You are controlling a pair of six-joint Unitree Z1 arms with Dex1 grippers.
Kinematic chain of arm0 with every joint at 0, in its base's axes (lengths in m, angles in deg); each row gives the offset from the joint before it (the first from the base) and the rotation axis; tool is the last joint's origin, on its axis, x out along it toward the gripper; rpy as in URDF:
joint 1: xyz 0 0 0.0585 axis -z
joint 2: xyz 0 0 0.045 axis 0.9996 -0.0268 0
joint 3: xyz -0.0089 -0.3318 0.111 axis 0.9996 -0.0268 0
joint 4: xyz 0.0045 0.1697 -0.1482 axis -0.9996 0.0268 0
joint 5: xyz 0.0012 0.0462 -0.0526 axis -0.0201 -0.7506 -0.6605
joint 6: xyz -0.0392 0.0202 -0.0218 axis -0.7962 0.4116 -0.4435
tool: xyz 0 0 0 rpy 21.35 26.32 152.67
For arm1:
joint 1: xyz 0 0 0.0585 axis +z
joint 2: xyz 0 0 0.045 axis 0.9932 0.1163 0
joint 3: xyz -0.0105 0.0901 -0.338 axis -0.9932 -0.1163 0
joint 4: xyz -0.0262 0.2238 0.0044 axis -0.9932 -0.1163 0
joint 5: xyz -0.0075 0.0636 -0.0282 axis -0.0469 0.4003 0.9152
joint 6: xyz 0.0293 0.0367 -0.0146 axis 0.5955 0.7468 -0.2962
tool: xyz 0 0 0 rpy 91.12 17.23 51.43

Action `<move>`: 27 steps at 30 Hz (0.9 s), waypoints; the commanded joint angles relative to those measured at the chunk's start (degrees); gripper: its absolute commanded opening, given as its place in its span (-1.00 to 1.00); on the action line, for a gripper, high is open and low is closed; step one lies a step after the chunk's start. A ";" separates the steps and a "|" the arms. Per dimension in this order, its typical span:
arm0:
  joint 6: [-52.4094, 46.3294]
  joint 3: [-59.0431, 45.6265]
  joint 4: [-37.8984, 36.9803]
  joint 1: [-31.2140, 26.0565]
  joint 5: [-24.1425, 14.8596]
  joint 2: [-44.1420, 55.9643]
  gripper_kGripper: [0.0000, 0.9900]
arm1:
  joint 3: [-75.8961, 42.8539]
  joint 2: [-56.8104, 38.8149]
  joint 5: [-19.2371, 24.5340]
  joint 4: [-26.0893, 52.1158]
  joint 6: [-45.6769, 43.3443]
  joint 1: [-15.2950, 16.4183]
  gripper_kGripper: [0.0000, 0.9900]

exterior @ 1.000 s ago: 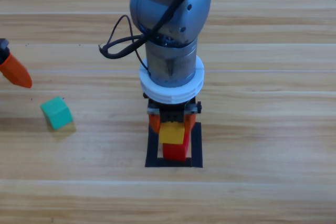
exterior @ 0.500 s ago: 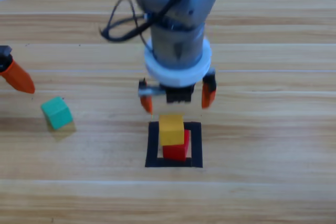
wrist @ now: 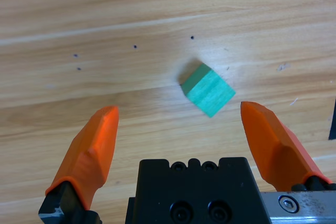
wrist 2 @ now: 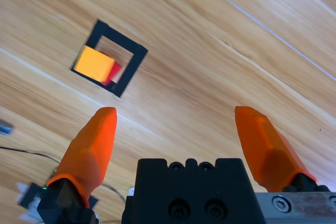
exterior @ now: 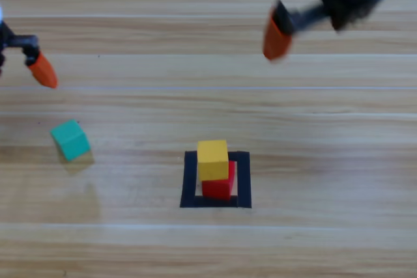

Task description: Stack the blocks in the rectangular block: red at the bottom, yellow in the middle, green on top

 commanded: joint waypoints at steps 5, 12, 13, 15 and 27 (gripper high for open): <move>-25.91 8.27 6.73 12.04 -3.65 -12.49 1.00 | -50.38 -35.95 -20.35 38.20 -18.96 -11.06 1.00; -38.57 11.52 8.66 12.30 -3.47 -13.54 1.00 | -57.15 -43.42 -25.62 41.81 -25.12 -11.06 1.00; -39.45 12.22 9.27 12.22 -3.39 -13.80 1.00 | -57.24 -43.42 -25.71 41.98 -25.12 -11.06 1.00; -41.03 12.05 9.54 12.04 -3.47 -13.45 1.00 | -57.41 -43.07 -25.71 41.98 -25.20 -11.06 1.00; -47.54 9.50 11.56 11.34 -6.20 -15.74 0.95 | -58.56 -41.05 -24.48 42.77 -25.56 -11.06 1.00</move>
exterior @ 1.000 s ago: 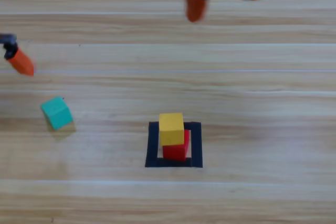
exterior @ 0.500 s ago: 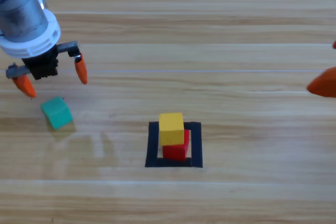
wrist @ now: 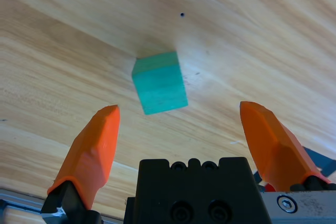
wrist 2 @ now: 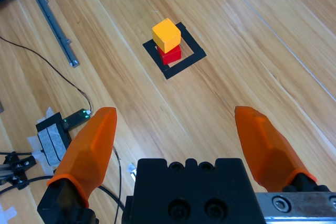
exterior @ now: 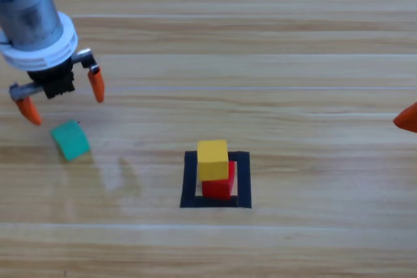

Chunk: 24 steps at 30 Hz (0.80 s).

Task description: Stack the blocks in the rectangular block: red at the bottom, yellow in the middle, green on top

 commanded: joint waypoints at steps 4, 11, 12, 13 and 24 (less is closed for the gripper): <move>-3.62 -3.34 1.07 -0.16 -0.15 -3.67 0.95 | -1.90 1.82 0.64 1.41 -0.87 -1.02 1.00; -5.38 -3.78 0.81 -0.16 0.29 -4.46 0.95 | -1.99 2.09 0.64 1.41 -1.05 -1.02 1.00; -5.56 -3.86 0.55 -0.16 0.38 -4.55 0.95 | -1.99 2.09 0.64 1.41 -1.05 -1.02 1.00; -5.73 -3.86 0.46 -0.16 0.64 -4.81 0.95 | -2.08 2.09 0.64 1.41 -1.14 -1.02 1.00; -6.44 -7.56 -5.34 -1.04 2.84 -6.30 0.93 | -1.99 3.06 0.46 1.41 -1.22 -1.02 1.00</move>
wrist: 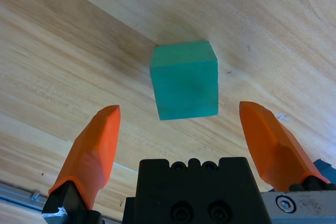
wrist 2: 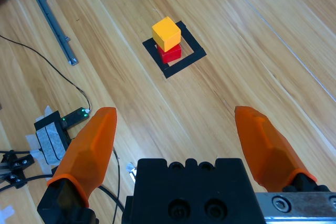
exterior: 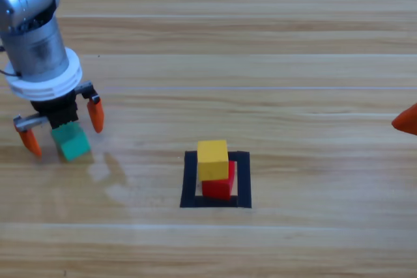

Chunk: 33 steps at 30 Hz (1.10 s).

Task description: Stack the blocks in the rectangular block: red at the bottom, yellow in the middle, green on top

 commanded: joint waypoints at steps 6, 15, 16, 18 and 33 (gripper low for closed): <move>-0.59 -5.69 -7.18 -2.01 2.39 -3.98 0.92 | -2.07 2.77 0.46 1.40 -0.70 -0.98 1.00; -0.23 -7.10 -9.73 -2.80 2.30 -4.51 0.79 | -1.98 3.74 0.46 1.40 -0.87 -0.98 1.00; -0.23 -7.10 -9.73 -2.89 2.30 -4.51 0.76 | -1.98 4.00 0.37 1.40 -0.87 -0.98 1.00; -0.23 -7.19 -9.90 -2.89 2.21 -4.51 0.65 | -1.80 4.62 0.20 1.40 -0.96 -0.98 1.00; 12.51 2.92 -2.78 -0.34 0.81 -3.89 -0.87 | -1.54 8.22 -1.04 1.23 -1.84 -0.98 1.00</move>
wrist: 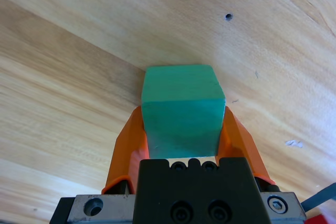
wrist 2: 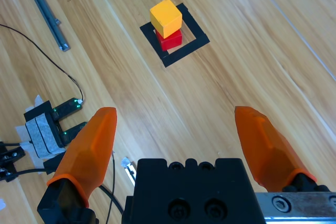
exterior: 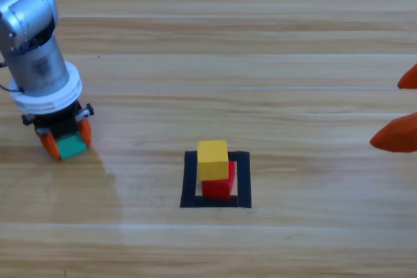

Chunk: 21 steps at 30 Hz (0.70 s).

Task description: Stack the blocks in the rectangular block: red at the bottom, yellow in the middle, green on top

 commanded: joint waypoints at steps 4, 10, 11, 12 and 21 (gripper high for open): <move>17.89 26.90 18.87 7.54 0.43 -9.17 -0.97 | -1.52 3.36 -1.01 1.23 -0.29 -0.98 1.00; 22.64 38.94 26.69 15.62 0.60 -13.74 -1.00 | -1.43 3.36 -1.01 1.05 -0.29 -0.98 1.00; 22.73 39.20 26.69 16.85 0.69 -13.56 -1.00 | -1.43 3.27 -1.01 1.05 -0.29 -0.98 1.00; 22.55 38.94 26.69 17.73 0.95 -12.95 -1.00 | -1.43 3.36 -1.01 1.05 -0.29 -0.98 1.00; 19.12 39.99 27.66 20.98 1.22 -8.82 -1.00 | -1.34 4.06 -1.01 0.96 -0.29 -0.98 1.00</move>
